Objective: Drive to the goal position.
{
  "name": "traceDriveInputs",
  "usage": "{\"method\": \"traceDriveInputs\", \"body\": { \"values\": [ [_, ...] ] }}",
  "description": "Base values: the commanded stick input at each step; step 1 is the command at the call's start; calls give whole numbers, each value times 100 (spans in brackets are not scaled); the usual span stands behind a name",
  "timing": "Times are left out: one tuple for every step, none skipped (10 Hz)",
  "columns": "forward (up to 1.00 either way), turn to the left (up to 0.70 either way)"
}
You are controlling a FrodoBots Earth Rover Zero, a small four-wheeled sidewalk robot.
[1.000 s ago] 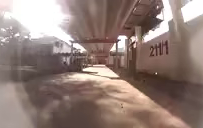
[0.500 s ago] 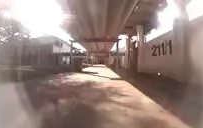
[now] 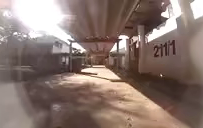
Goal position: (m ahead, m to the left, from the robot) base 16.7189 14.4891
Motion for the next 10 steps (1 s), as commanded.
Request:
{"method": "traceDriveInputs", "body": {
  "values": [
    [50, 0],
    [50, 0],
    [50, 0],
    [50, 0],
    [50, 0],
    [50, 0],
    [50, 0],
    [50, 0],
    [50, 0],
    [50, 0]
  ]
}}
